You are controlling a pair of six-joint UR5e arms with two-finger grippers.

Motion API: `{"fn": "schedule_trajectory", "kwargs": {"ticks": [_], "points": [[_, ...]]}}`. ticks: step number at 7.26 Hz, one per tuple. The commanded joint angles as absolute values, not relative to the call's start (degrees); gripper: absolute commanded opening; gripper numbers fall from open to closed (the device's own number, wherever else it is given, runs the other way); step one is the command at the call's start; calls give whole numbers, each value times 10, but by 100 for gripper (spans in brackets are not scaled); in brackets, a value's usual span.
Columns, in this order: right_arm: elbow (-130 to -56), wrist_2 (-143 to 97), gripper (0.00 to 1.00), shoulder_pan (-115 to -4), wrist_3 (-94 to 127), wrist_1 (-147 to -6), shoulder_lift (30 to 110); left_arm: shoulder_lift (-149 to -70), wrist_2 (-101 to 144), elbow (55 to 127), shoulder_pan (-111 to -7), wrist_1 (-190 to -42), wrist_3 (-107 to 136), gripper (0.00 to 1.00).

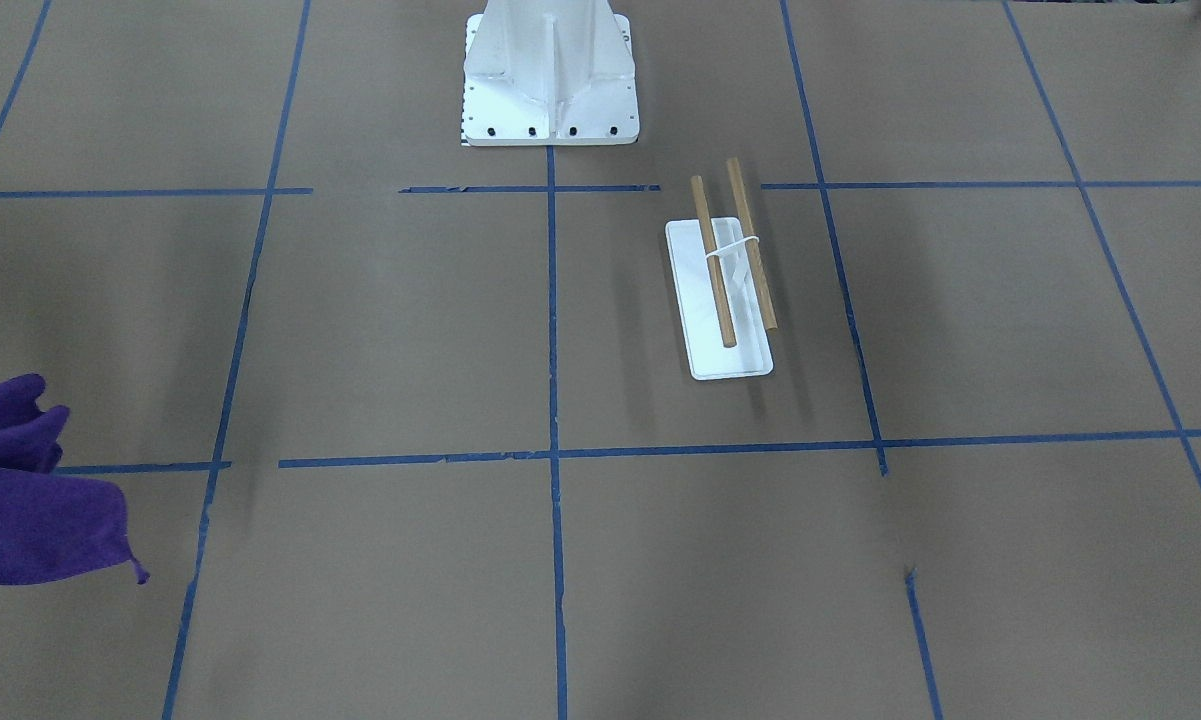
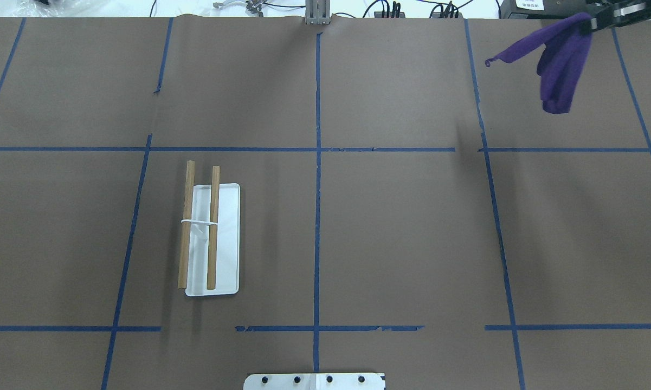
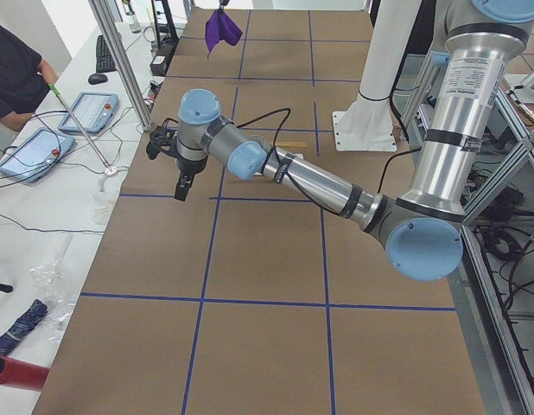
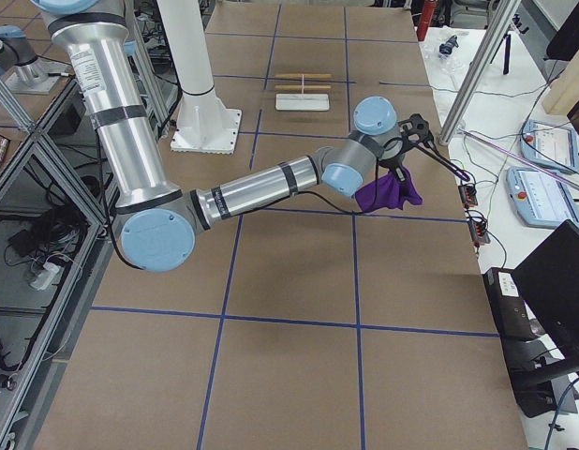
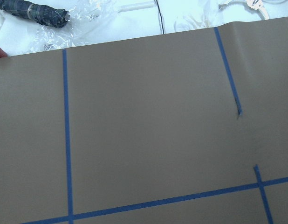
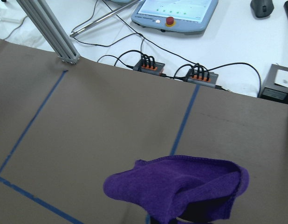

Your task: Hang towel on rack

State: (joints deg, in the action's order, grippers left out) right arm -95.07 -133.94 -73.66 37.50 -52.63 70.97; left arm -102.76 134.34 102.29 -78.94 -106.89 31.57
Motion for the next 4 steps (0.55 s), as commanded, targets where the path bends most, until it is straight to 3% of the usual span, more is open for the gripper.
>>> {"fn": "schedule_trajectory", "kwargs": {"ticks": [1,4], "points": [[-1017,-1231,0,-638,537,-524,684,-1034,1353,1008,-694,-1265,605,100],[-1086,-1060,0,-501,653,-524,671,-1135,1351,962,-622,-1346,899,100]]}}
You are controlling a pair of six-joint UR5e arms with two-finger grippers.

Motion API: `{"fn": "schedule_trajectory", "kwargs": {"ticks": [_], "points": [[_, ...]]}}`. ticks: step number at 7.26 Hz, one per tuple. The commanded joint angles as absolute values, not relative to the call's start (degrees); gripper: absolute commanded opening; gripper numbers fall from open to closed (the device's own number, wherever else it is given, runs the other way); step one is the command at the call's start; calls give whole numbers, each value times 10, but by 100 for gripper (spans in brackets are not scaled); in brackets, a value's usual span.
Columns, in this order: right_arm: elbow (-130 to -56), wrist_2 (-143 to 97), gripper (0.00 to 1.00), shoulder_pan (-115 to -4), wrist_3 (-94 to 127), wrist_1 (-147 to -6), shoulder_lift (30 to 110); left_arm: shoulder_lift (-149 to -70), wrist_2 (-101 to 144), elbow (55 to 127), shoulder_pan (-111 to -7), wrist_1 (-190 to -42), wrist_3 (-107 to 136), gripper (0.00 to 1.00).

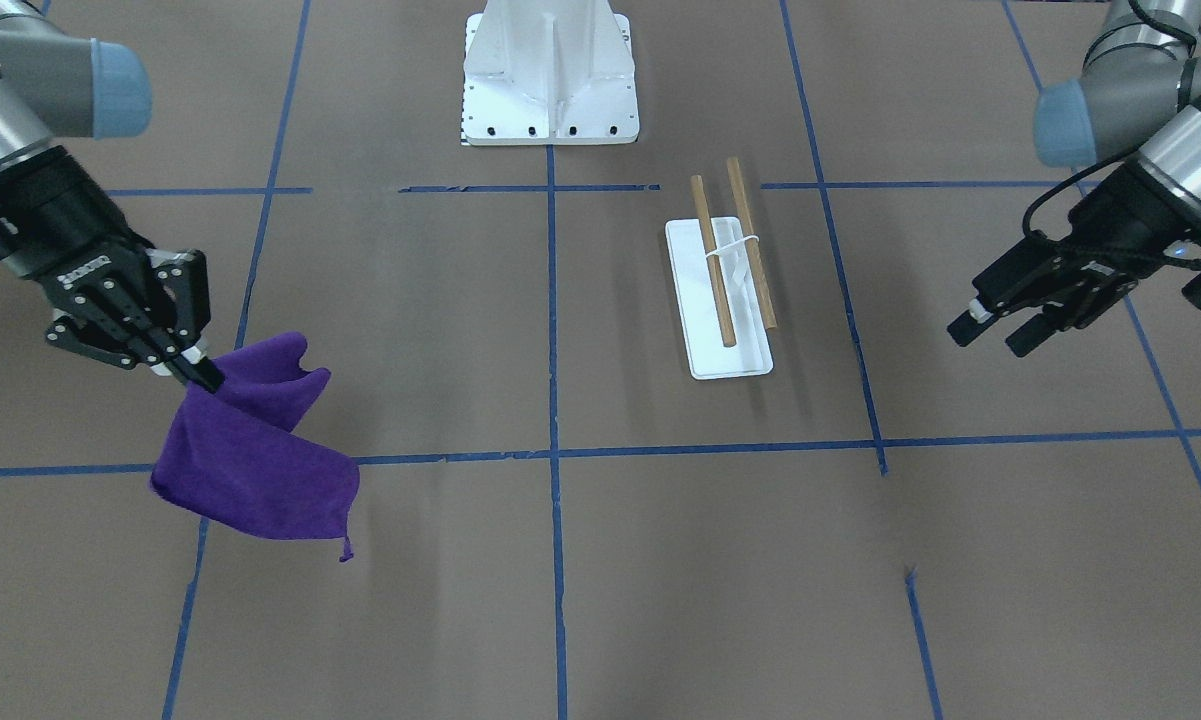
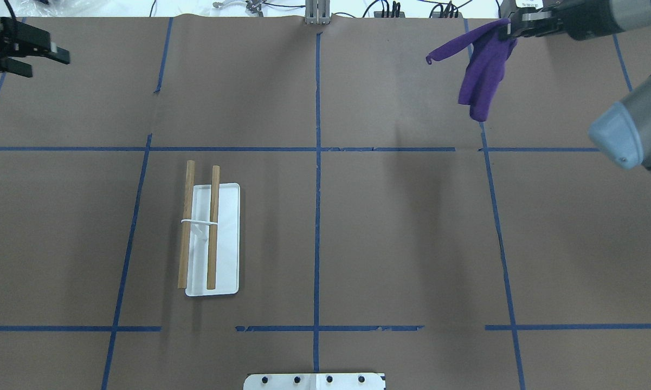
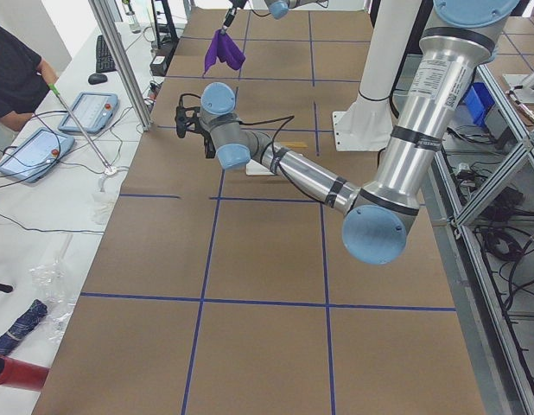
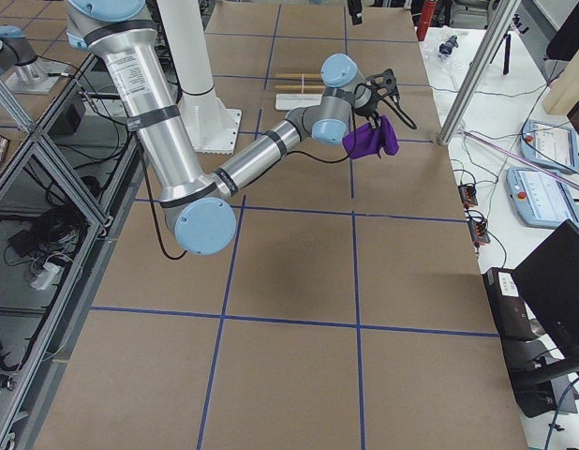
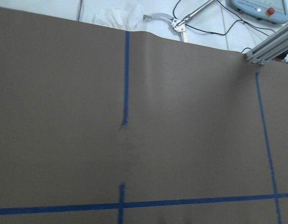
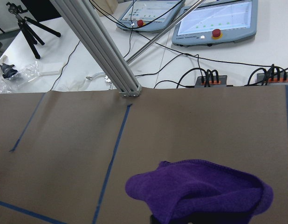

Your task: Hang towel on rack

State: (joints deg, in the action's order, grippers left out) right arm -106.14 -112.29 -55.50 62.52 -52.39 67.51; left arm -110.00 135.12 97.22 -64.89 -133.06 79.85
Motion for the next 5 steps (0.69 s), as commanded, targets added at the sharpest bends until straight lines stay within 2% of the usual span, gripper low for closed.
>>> {"fn": "schedule_trajectory", "kwargs": {"ticks": [1,5], "points": [[-1098,-987,0,-448,673,-524,660,-1156,1349,962,-594,-1347,962,100],[-1106,-869,0,-359,672,-526,628,-1248,1197,955,-453,-1346,1152,100]]}}
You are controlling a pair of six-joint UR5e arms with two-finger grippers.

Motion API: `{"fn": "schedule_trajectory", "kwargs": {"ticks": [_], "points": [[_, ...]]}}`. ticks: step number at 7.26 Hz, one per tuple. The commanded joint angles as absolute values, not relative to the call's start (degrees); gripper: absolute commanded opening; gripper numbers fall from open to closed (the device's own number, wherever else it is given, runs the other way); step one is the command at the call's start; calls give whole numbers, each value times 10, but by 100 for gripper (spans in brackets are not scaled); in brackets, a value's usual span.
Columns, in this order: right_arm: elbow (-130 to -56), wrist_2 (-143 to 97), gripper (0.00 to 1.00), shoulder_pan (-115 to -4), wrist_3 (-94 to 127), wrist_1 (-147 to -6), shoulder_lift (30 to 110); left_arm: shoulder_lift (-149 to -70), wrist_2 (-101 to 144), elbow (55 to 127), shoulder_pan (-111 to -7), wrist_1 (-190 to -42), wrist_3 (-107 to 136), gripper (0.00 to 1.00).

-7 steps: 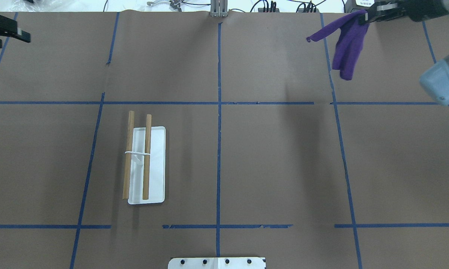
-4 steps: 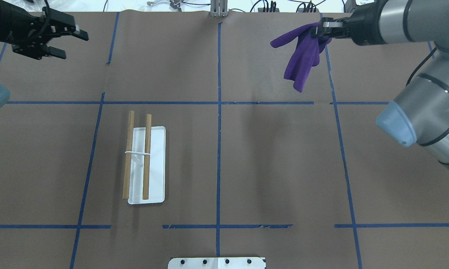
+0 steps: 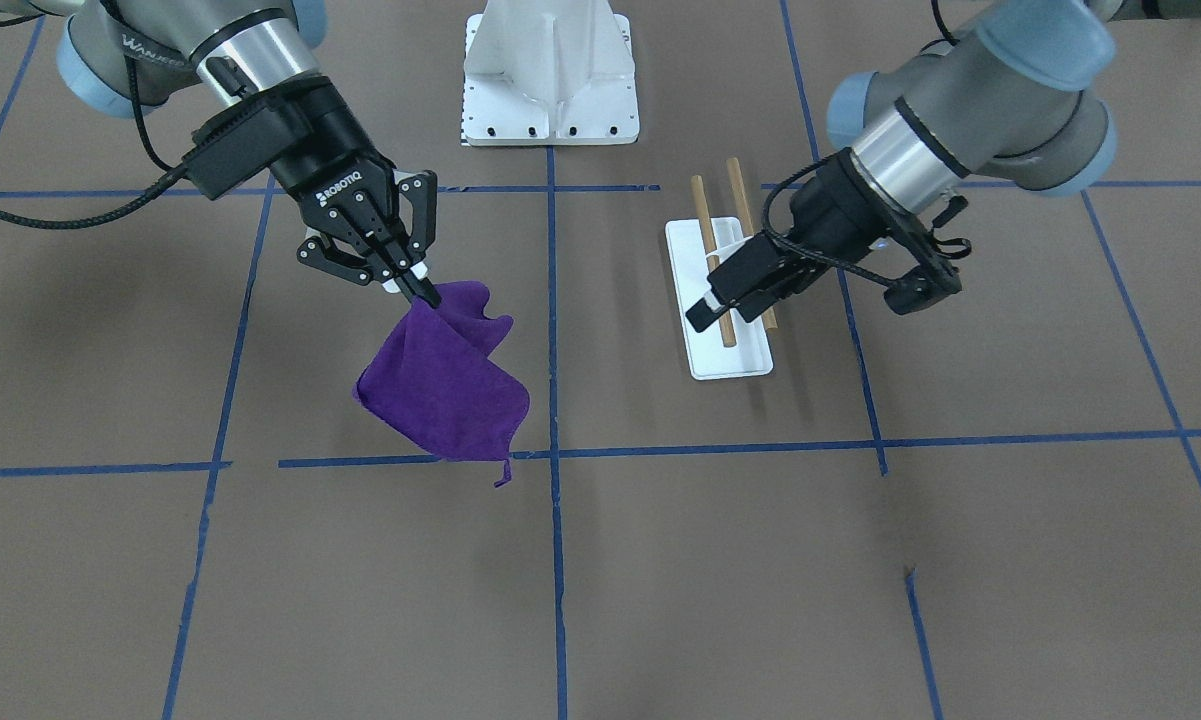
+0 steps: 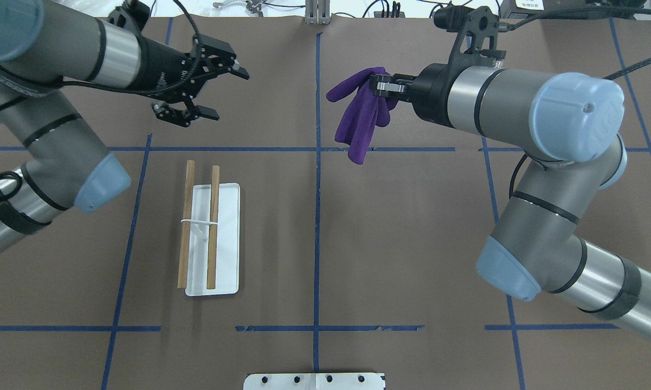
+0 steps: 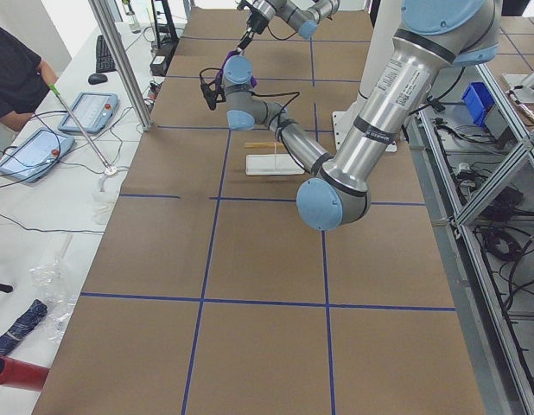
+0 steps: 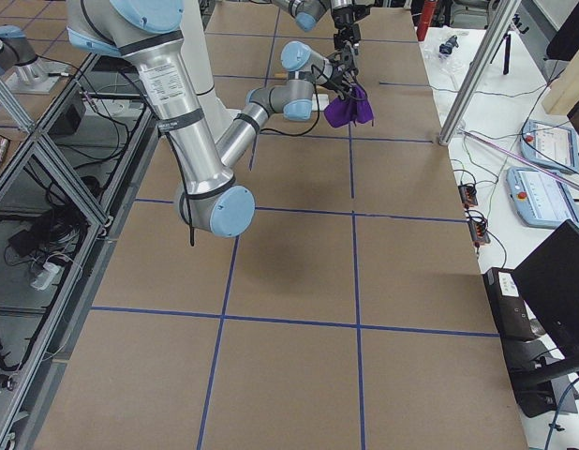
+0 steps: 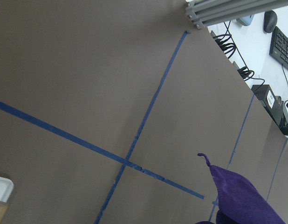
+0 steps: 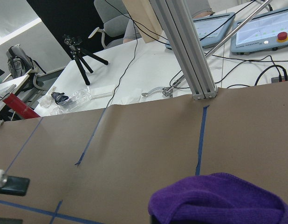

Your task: Hang towel on rack

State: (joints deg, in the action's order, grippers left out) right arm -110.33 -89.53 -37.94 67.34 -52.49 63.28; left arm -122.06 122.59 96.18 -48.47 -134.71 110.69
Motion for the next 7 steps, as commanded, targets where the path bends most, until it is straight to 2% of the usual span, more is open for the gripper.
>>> {"fn": "schedule_trajectory", "kwargs": {"ticks": [1,7], "points": [[-1110,-843,0,-334,670,-526,623,-1278,1176,932,-439,-1347,1176,100],[-1152,-789,0,-270,668,-526,628,-1302,1163,908,-436,-1350,1179,100]]}}
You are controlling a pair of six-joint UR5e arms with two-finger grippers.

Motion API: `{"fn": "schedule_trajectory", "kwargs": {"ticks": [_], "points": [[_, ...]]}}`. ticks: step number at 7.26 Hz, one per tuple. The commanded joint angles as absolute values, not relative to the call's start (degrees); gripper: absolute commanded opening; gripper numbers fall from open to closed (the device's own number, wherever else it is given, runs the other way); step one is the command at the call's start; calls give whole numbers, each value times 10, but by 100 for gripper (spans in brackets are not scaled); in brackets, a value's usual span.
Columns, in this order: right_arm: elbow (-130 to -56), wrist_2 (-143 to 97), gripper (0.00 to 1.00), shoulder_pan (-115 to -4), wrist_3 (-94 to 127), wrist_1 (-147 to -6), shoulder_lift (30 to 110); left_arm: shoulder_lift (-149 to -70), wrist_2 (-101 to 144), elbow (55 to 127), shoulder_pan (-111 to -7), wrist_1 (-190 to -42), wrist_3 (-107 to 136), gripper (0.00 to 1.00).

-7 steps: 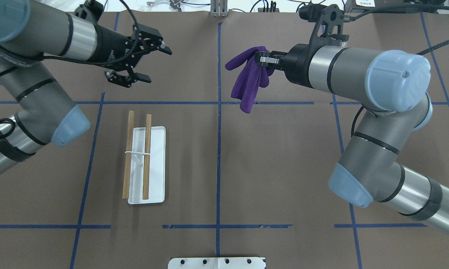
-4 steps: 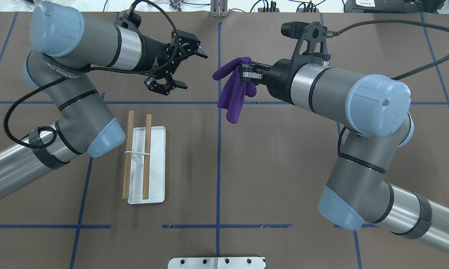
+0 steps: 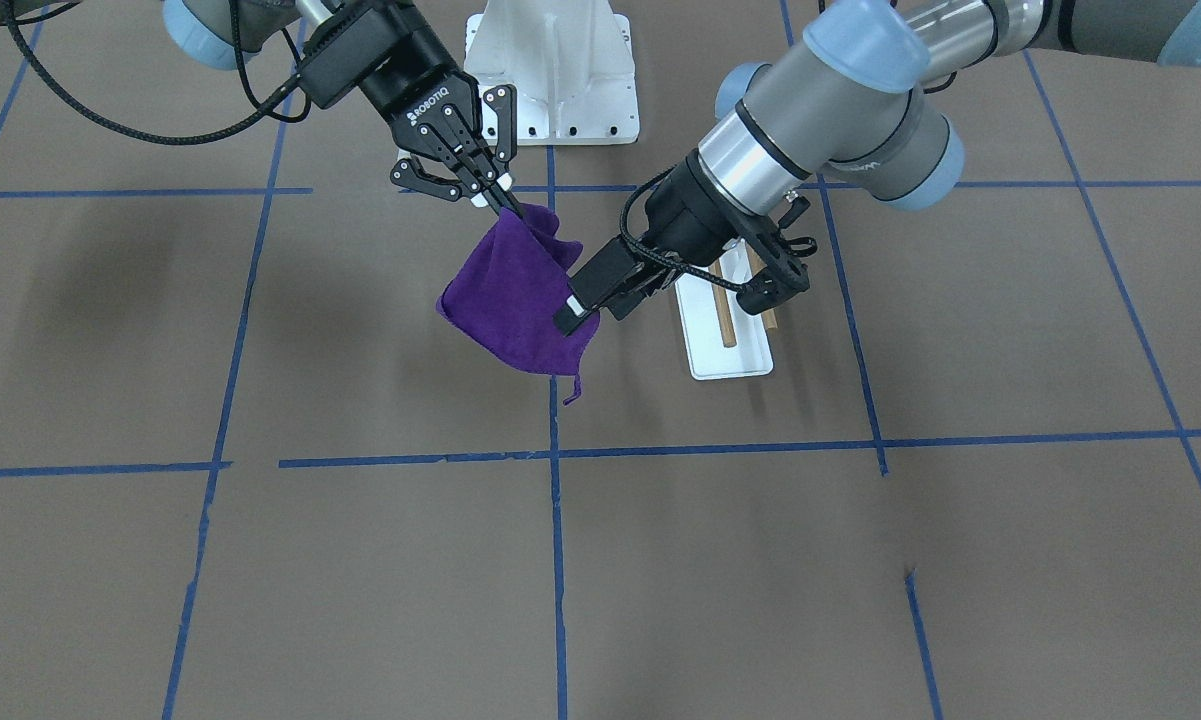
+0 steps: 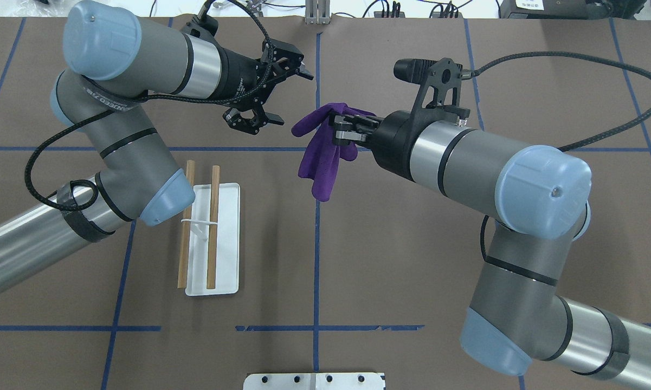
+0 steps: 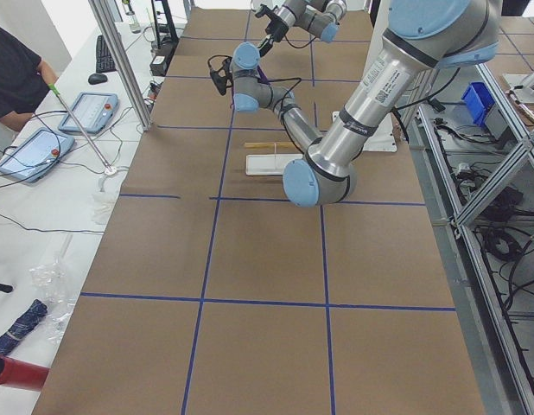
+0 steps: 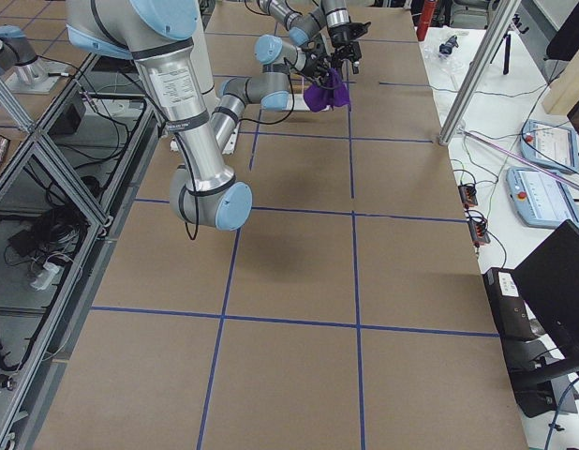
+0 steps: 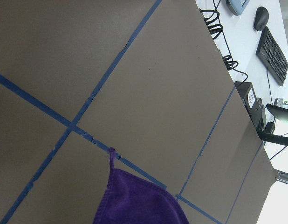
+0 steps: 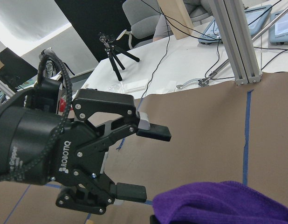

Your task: Hang towel on rack

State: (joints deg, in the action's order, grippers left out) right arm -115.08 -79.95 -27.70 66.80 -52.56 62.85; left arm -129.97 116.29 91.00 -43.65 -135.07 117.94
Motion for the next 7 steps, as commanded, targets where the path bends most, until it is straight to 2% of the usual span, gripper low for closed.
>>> {"fn": "schedule_trajectory", "kwargs": {"ticks": [1,6,7], "points": [[-1153,-789,0,-271,668,-526,628,-1302,1163,908,-428,-1349,1179,100],[-1155,-769,0,-270,667,-526,623,-1303,1163,908,-416,-1349,1179,99],[-1155,-769,0,-270,667,-526,623,-1303,1164,908,-416,-1349,1179,94]]}}
